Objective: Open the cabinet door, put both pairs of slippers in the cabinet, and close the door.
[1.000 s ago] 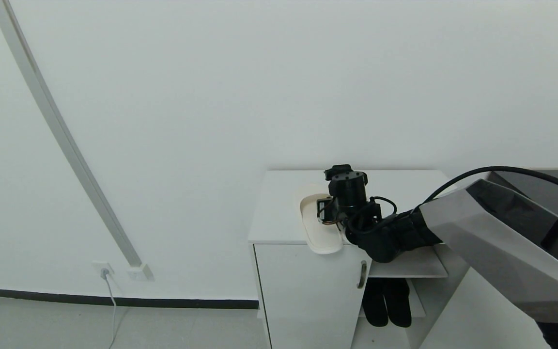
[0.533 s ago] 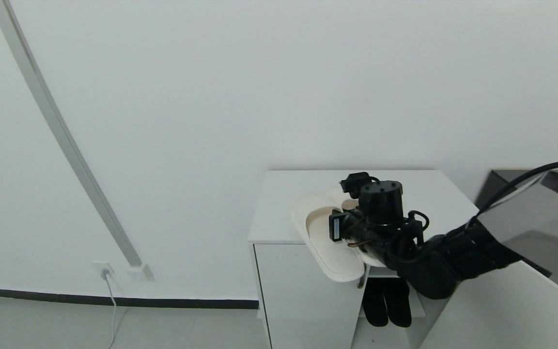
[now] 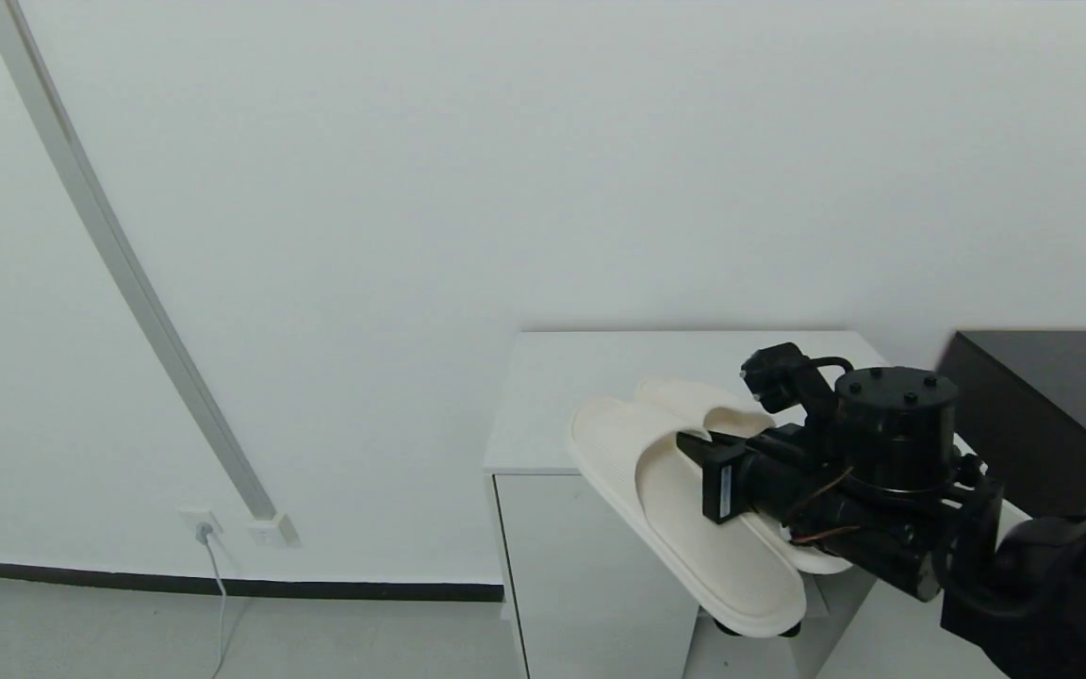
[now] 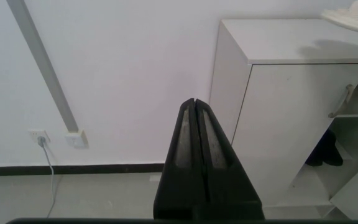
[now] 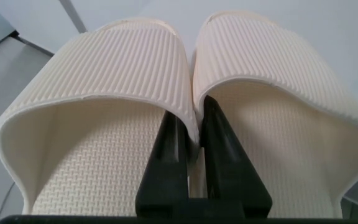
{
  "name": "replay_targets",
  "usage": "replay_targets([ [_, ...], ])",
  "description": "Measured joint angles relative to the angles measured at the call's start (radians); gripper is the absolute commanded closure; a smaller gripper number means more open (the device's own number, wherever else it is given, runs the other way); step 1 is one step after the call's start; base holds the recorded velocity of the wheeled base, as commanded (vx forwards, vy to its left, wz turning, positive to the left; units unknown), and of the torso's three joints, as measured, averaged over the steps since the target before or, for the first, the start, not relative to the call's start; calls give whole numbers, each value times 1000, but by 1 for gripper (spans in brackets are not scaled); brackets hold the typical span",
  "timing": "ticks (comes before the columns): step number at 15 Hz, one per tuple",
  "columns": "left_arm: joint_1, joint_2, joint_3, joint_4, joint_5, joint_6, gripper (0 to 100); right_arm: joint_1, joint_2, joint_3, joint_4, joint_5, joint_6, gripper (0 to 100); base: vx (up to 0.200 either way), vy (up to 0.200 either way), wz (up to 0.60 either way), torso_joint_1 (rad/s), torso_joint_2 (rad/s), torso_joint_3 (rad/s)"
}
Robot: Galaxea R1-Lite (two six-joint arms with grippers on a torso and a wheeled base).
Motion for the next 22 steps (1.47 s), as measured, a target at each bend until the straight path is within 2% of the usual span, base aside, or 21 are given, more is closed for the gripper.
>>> replay_targets([
  [9, 0, 0, 0, 0, 0, -1, 100, 49, -65, 60, -2, -28, -20, 100, 0, 0, 0, 0, 0, 0],
  [18, 0, 0, 0, 0, -2, 0, 100, 57, -52, 58, -1, -30, -20, 100, -200, 0, 0, 0, 2, 2],
  [22, 0, 0, 0, 0, -2, -1, 100, 61, -50, 59, -2, -29, -20, 100, 0, 0, 0, 0, 0, 0],
])
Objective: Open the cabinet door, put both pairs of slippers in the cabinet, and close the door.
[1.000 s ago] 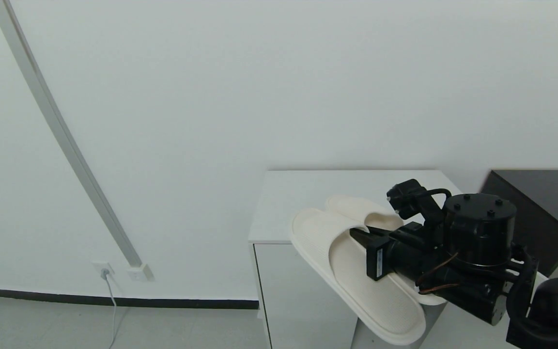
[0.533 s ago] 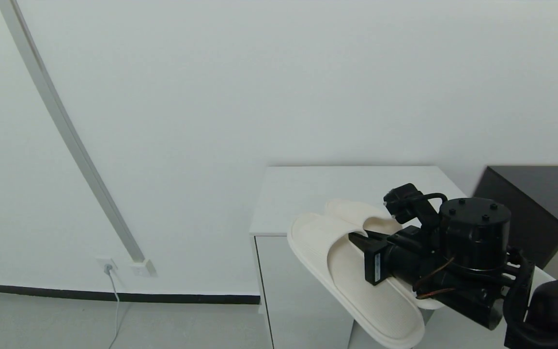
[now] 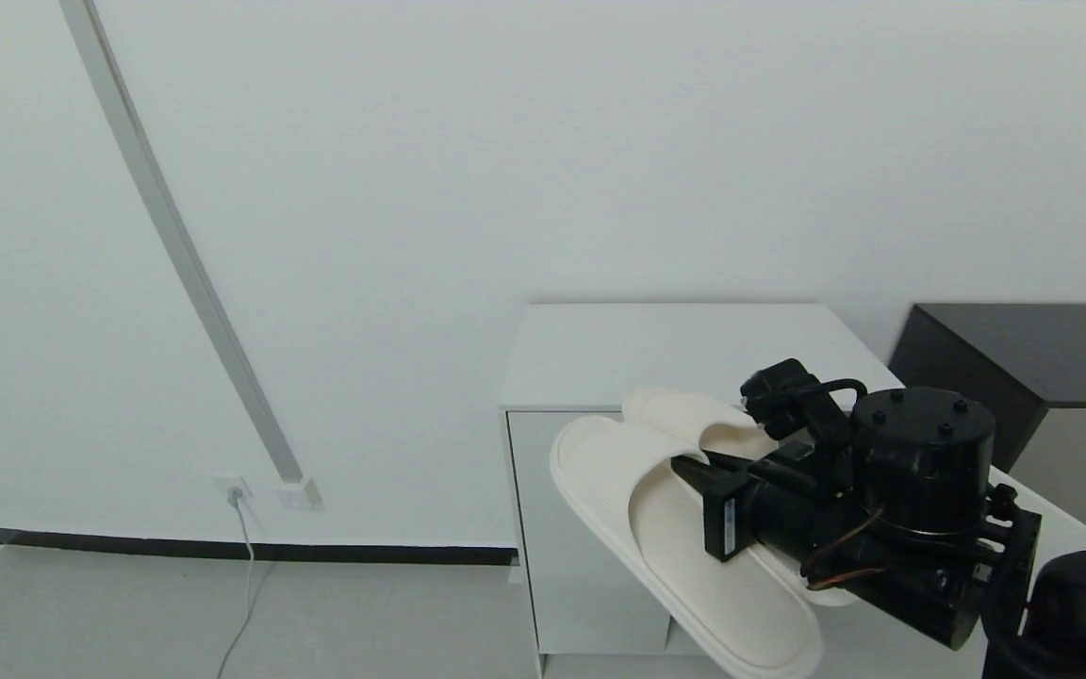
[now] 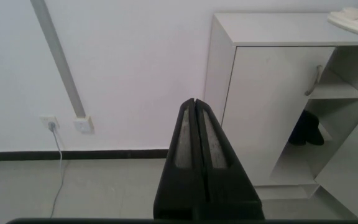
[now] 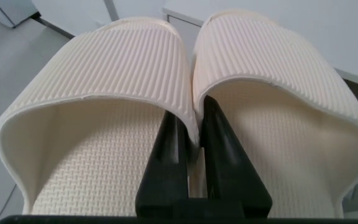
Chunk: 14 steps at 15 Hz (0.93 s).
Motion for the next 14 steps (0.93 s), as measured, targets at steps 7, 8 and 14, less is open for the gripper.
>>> replay_targets([
  [7, 0, 0, 0, 0, 0, 0, 100, 2, 18, -7, 0, 0, -1, 100, 0, 0, 0, 0, 0, 0],
  [8, 0, 0, 0, 0, 0, 0, 100, 3, 19, -9, 0, -1, -1, 100, 0, 0, 0, 0, 0, 0],
  [14, 0, 0, 0, 0, 0, 1, 100, 6, 21, -13, 0, -1, -1, 100, 0, -67, 0, 1, 0, -2],
])
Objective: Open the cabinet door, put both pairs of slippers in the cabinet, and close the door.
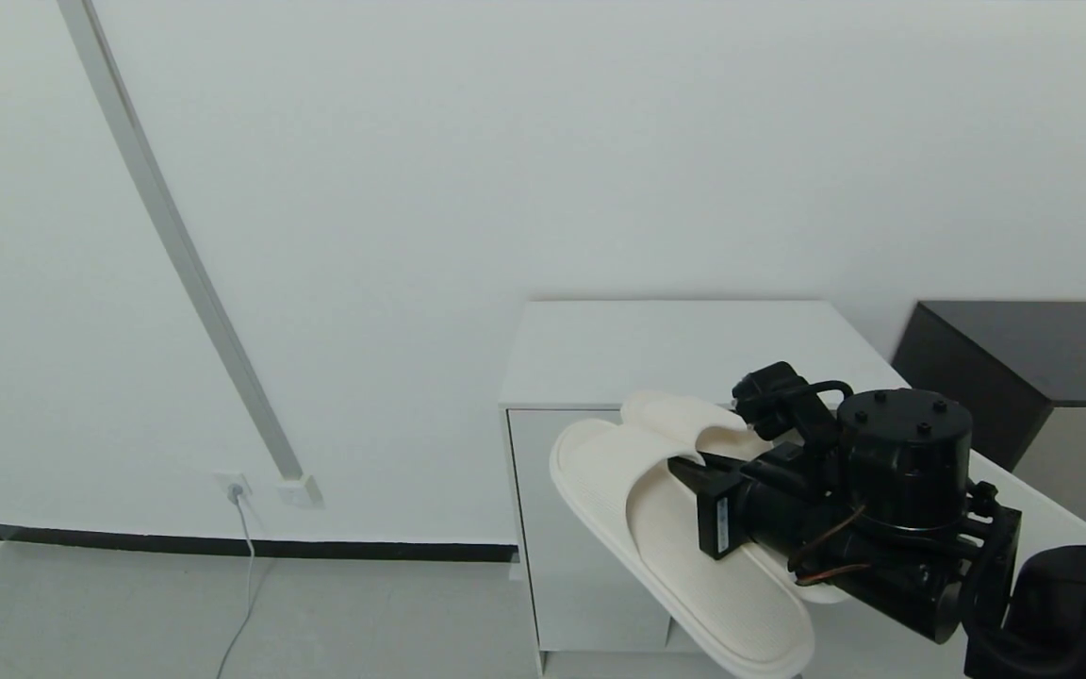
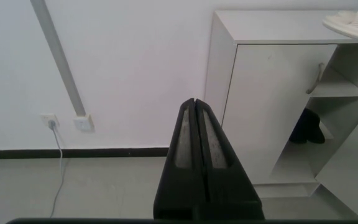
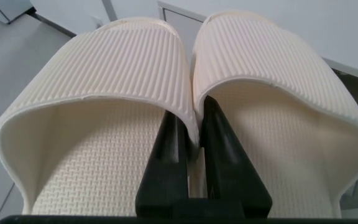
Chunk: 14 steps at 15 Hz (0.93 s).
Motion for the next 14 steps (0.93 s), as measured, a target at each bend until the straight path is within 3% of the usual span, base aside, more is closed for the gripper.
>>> replay_targets([
  [14, 0, 0, 0, 0, 0, 0, 100, 11, -4, 6, -2, -2, -2, 100, 0, -200, 0, 3, 2, 3],
])
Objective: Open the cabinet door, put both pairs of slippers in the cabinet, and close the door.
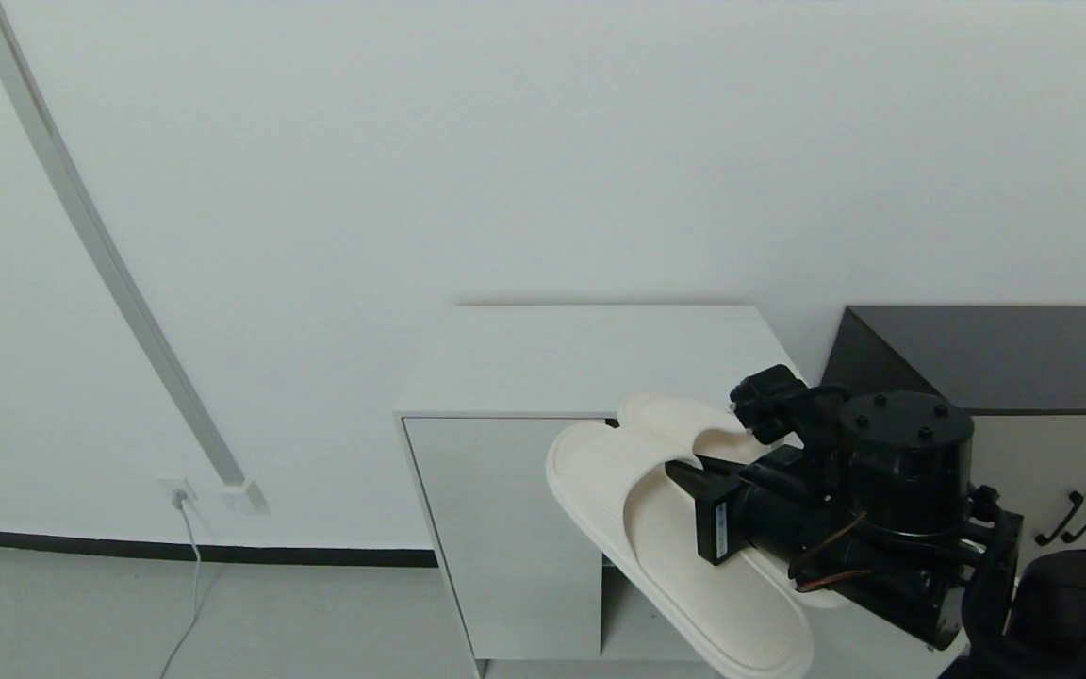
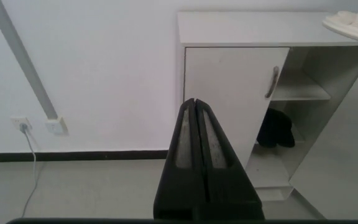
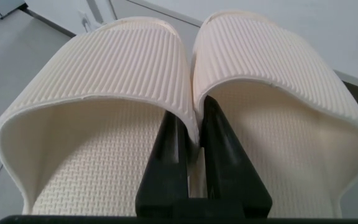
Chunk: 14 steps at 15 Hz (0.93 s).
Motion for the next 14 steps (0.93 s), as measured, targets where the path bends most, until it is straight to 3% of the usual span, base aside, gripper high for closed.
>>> replay_targets([
  [1, 0, 0, 0, 0, 0, 0, 100, 2, -3, 6, 0, -1, 0, 100, 0, -200, 0, 7, -2, -2],
  [14, 0, 0, 0, 0, 0, -1, 100, 26, -19, 37, -4, 3, -18, 100, 0, 0, 0, 0, 0, 0],
])
